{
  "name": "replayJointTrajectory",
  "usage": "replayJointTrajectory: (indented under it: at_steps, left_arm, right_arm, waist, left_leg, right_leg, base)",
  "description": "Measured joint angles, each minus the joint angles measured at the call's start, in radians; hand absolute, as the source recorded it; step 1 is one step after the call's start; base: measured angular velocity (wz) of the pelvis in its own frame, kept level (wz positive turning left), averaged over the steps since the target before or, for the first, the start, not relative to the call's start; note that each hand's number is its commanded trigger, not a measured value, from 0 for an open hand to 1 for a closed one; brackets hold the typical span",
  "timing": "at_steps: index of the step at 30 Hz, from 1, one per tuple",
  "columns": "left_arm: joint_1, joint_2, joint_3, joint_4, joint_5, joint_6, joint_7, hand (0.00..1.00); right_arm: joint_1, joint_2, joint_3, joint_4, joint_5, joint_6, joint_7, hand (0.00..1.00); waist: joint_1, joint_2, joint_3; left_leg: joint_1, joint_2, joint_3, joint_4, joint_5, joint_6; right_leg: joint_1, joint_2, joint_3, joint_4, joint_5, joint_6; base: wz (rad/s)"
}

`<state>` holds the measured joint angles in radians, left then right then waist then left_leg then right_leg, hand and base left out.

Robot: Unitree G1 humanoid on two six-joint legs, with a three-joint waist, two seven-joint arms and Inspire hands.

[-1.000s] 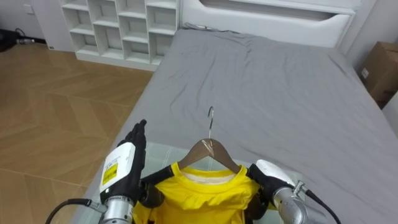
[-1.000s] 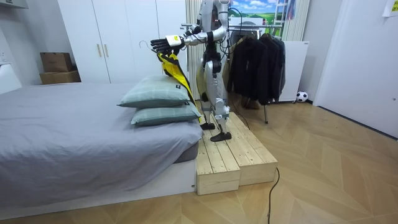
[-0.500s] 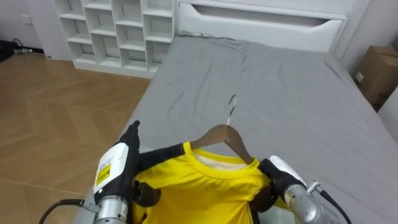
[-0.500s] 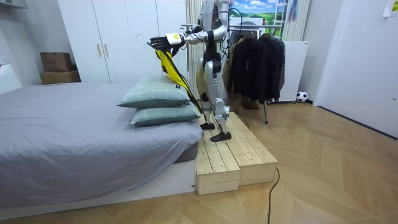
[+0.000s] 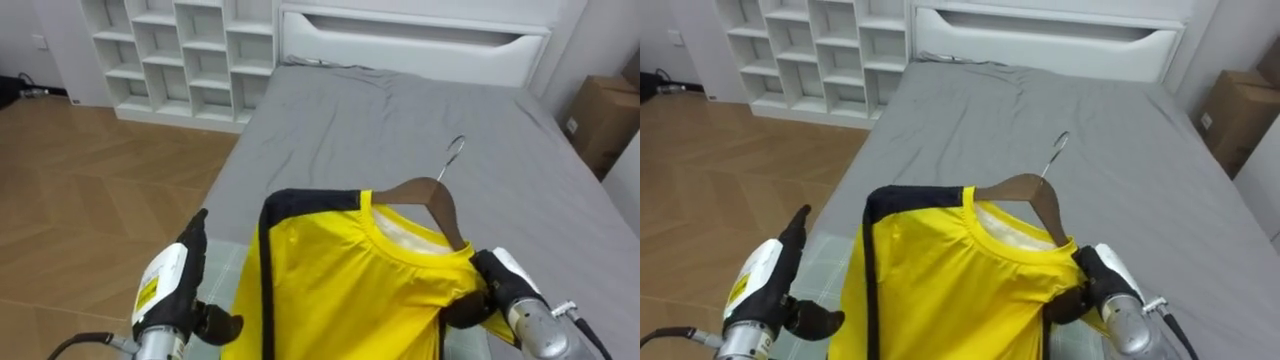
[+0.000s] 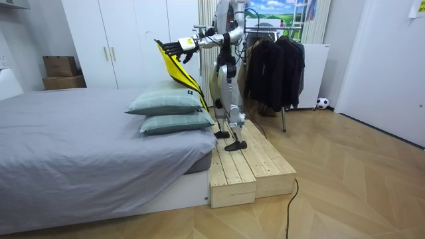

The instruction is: Hang clothes

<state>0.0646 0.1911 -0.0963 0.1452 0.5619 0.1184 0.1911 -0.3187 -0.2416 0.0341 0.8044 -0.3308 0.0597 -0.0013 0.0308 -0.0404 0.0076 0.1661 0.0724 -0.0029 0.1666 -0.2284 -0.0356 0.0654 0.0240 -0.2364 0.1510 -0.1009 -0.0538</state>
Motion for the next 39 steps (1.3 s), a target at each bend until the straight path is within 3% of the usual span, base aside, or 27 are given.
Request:
replayJointTrajectory:
  at_steps: [8,12,15,20,23,28,34,39]
  left_arm:
    - [0.032,0.027,0.179,0.014,-0.001,-0.014,0.067,0.00]
    - [0.058,0.032,0.231,0.051,-0.015,-0.031,0.093,0.00]
    - [0.093,0.036,0.271,0.107,-0.050,-0.038,0.108,0.00]
    - [0.149,0.041,0.377,0.195,-0.089,-0.062,0.141,0.00]
    - [0.202,0.043,0.418,0.262,-0.097,-0.075,0.156,0.00]
    - [0.240,0.044,0.431,0.398,-0.095,-0.089,0.156,0.00]
    - [0.302,0.062,0.446,0.581,-0.129,-0.126,0.172,0.00]
    - [0.318,0.062,0.444,0.720,-0.141,-0.129,0.169,0.00]
  right_arm:
    - [0.058,-0.091,-0.103,0.005,-0.003,-0.006,-0.037,1.00]
    - [0.081,-0.122,-0.135,-0.038,-0.116,-0.005,-0.043,1.00]
    - [0.146,-0.133,-0.140,-0.164,-0.207,-0.005,-0.047,1.00]
    - [0.266,-0.148,-0.178,-0.428,-0.424,-0.006,-0.047,1.00]
    - [0.298,-0.152,-0.192,-0.558,-0.477,-0.003,-0.048,1.00]
    - [0.324,-0.160,-0.196,-0.778,-0.583,-0.017,-0.046,1.00]
    - [0.325,-0.231,-0.199,-0.977,-0.598,-0.044,-0.039,1.00]
    - [0.330,-0.232,-0.212,-1.072,-0.546,-0.046,-0.016,1.00]
  waist:
    - [-0.001,-0.001,-0.0019]
    - [0.002,-0.004,-0.0084]
    - [0.002,-0.005,-0.0170]
    - [0.005,-0.007,-0.0168]
    - [0.006,-0.006,-0.0159]
    - [0.005,-0.012,-0.0105]
    - [0.004,-0.026,-0.0083]
    - [0.003,-0.035,-0.0105]
  left_leg:
    - [0.003,0.000,0.007,0.001,0.000,0.000]
    - [0.008,0.001,0.025,0.001,0.000,0.000]
    - [0.023,0.002,0.034,-0.001,0.000,0.000]
    - [0.028,0.001,0.048,-0.003,0.000,0.000]
    - [0.034,0.003,0.055,-0.007,0.000,0.000]
    - [0.024,0.002,0.059,-0.024,-0.002,0.002]
    - [0.018,0.003,0.067,-0.032,-0.003,0.003]
    - [0.018,0.003,0.068,-0.034,-0.006,0.005]
  right_leg:
    - [0.001,-0.001,0.002,0.003,-0.002,0.000]
    - [0.000,0.001,0.014,0.005,-0.004,0.001]
    - [0.007,0.009,0.025,0.009,-0.004,0.001]
    - [0.001,0.009,0.038,0.022,-0.010,0.000]
    - [0.000,0.012,0.046,0.026,-0.010,0.000]
    - [-0.032,0.011,0.050,0.054,-0.017,-0.001]
    - [-0.048,0.012,0.058,0.067,-0.020,-0.002]
    - [-0.046,0.013,0.058,0.060,-0.020,-0.001]
  base:
    - [-0.01]
    - [-0.10]
    - [-0.13]
    - [-0.06]
    - [-0.06]
    - [0.00]
    - [-0.04]
    - [0.00]
